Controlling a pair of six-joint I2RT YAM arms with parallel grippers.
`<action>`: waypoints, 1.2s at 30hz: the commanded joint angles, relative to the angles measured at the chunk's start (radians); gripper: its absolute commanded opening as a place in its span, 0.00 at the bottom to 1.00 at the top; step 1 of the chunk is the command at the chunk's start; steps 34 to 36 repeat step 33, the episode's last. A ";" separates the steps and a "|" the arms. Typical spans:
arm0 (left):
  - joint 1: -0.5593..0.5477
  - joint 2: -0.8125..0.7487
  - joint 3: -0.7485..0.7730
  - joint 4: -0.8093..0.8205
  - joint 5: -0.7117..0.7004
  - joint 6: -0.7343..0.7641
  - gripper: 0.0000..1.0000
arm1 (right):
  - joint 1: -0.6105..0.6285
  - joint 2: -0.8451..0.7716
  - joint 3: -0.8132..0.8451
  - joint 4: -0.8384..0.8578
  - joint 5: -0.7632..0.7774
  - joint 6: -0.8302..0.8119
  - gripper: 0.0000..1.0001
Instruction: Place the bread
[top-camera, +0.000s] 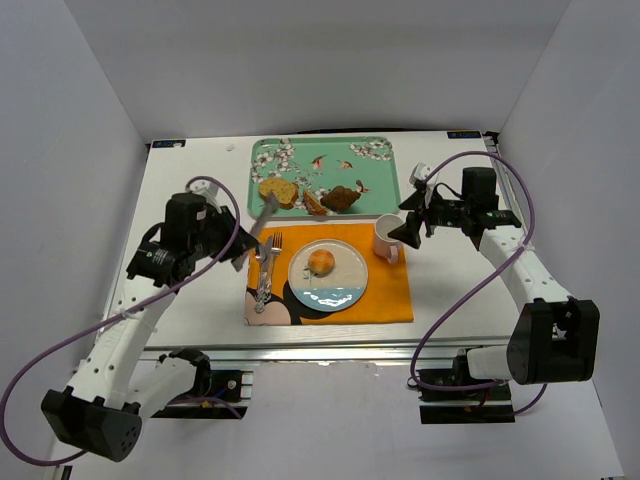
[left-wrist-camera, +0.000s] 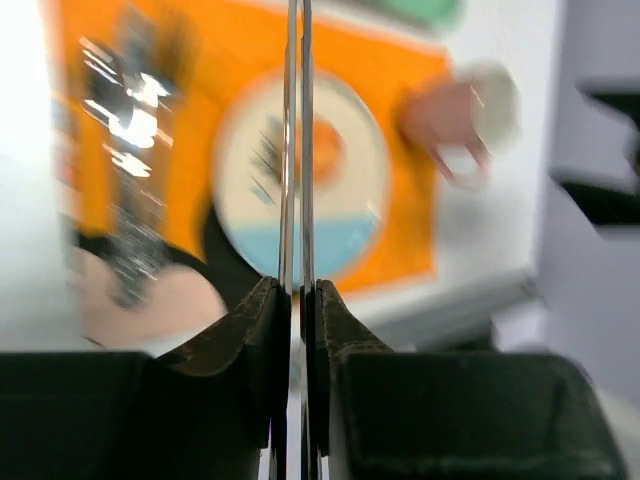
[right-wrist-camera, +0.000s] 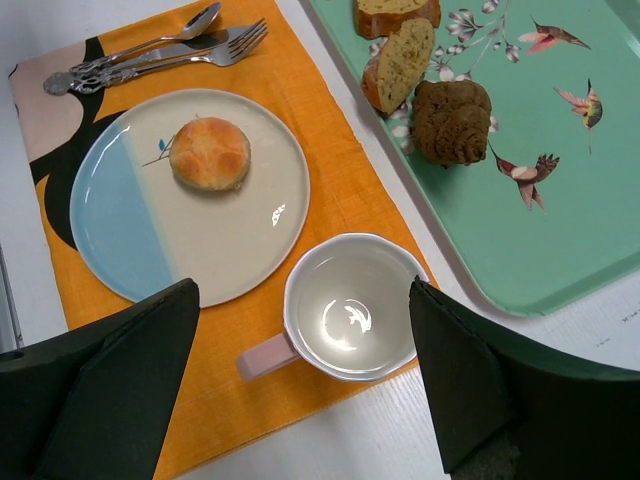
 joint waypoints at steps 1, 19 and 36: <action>0.076 0.063 -0.004 0.056 -0.268 0.219 0.14 | 0.004 -0.023 -0.013 -0.018 -0.047 -0.067 0.89; 0.354 0.372 -0.436 0.879 -0.301 0.642 0.37 | 0.045 -0.046 -0.008 0.022 0.147 0.058 0.90; 0.412 0.226 -0.414 0.789 -0.259 0.520 0.98 | 0.045 -0.013 0.134 0.043 0.443 0.455 0.89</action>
